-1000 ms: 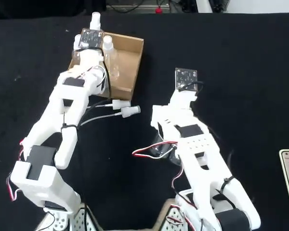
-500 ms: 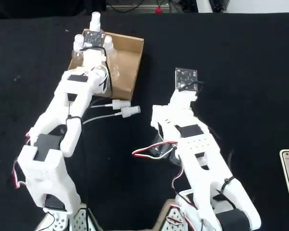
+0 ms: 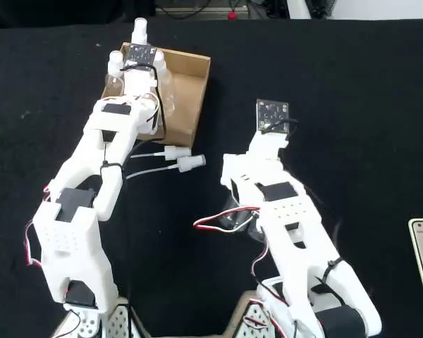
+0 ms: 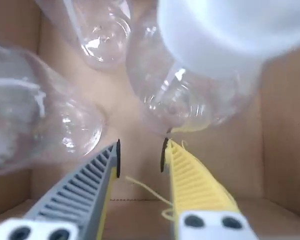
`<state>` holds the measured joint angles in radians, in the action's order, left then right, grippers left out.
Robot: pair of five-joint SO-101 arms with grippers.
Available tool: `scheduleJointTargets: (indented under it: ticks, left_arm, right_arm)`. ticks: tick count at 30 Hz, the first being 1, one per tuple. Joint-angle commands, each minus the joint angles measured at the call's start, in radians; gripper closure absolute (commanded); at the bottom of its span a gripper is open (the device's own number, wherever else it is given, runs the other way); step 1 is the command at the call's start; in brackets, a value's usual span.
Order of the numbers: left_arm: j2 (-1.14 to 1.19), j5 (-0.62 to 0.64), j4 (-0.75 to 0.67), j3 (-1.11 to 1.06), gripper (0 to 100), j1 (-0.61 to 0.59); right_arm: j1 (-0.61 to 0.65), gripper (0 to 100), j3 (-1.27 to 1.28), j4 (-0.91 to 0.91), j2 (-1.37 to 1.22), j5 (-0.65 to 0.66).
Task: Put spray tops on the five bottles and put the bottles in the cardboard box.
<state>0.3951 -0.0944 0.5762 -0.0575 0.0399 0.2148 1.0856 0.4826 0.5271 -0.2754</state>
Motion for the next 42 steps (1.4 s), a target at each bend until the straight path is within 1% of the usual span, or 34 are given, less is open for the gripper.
scheduleJointTargets:
  ticks: [1,4,9,23,27,30,38,42]
  left_arm:
    - [-0.018,0.002,-0.011,0.059,85,-0.007]
    - [-0.012,0.000,-0.064,0.056,85,-0.008]
    - [-0.011,0.000,-0.075,0.058,85,-0.002]
    - [-0.020,-0.005,-0.066,0.005,85,-0.001]
    - [-0.021,-0.005,0.008,0.041,85,0.013]
    - [-0.020,-0.005,0.032,0.062,85,0.019]
    - [-0.012,-0.003,0.020,0.070,85,0.022]
    - [-0.011,-0.003,-0.028,0.068,85,0.022]
  right_arm:
    - [-0.015,88.1,-0.019,-0.029,0.038,0.011]
    - [-0.015,88.1,-0.019,-0.029,0.038,0.011]
    - [-0.015,88.1,-0.019,-0.029,0.038,0.011]
    - [-0.015,88.1,-0.019,-0.029,0.038,0.011]
    - [-0.015,88.1,-0.019,-0.029,0.038,0.011]
    - [-0.015,88.1,-0.019,-0.029,0.038,0.011]
    - [-0.015,88.1,-0.019,-0.029,0.038,0.011]
    - [-0.015,88.1,-0.019,-0.029,0.038,0.011]
